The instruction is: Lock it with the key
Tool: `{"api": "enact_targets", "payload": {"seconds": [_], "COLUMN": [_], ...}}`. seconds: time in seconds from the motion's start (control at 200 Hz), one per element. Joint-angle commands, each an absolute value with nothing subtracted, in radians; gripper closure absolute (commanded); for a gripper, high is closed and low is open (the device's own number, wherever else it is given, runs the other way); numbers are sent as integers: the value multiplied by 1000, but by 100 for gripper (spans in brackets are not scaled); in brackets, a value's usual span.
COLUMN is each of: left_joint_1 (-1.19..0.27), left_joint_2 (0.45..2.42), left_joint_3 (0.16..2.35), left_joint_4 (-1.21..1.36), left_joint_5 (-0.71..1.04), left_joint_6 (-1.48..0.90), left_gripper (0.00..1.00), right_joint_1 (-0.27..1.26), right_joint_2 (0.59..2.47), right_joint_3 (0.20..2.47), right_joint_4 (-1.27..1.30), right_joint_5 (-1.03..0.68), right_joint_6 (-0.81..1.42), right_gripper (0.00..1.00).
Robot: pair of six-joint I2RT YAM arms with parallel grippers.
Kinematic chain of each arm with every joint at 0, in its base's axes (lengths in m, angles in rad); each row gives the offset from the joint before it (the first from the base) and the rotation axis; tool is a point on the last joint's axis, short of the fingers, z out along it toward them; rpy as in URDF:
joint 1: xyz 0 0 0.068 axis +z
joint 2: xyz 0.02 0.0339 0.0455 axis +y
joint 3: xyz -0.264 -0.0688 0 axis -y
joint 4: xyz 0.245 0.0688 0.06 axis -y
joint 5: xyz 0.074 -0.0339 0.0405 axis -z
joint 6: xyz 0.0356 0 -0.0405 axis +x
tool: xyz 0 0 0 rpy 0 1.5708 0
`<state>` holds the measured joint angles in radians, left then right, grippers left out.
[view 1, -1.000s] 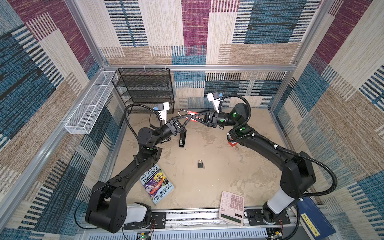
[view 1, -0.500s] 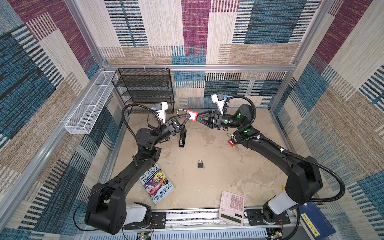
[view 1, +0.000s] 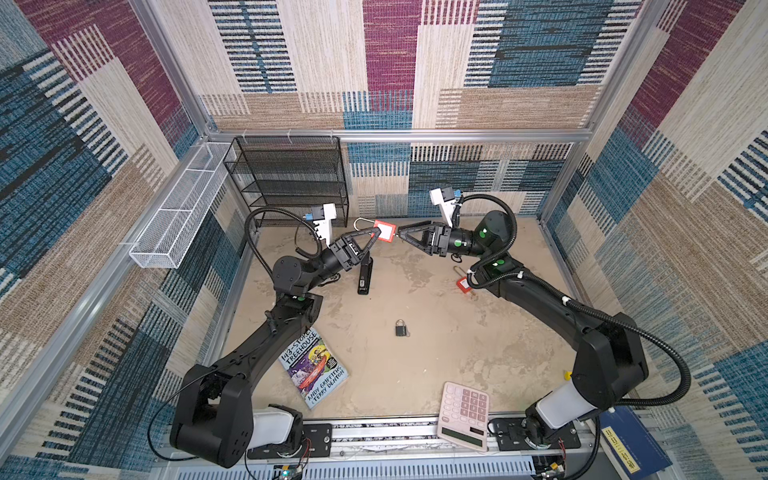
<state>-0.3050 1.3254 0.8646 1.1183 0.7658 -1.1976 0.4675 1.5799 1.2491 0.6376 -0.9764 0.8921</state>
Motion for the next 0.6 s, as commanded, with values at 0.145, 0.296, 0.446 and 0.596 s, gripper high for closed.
{"api": "enact_targets", "payload": {"seconds": [0.145,0.296,0.446,0.596], "left_joint_1": [-304,-304,-304,-304], "left_joint_2": [1321,1321,1320,1320], "left_joint_3": [869,867,868,870], "left_joint_4": [1184,1179,1171,1165], "left_joint_5": [773,773,773,773], "left_joint_6": [-1198,-1195,-1191,-1188], "left_gripper": [100,100,100,100], "right_joint_1": [467,469,474,483], "right_joint_2": [1598,1600,1598,1591], "right_joint_3": [1284,1266,1263,1264], "right_joint_4": [616,616,608,590], "right_joint_5": [-980,-974,-980,-982], "right_joint_6": [887,882,868,847], "right_gripper": [37,39,43,44]}}
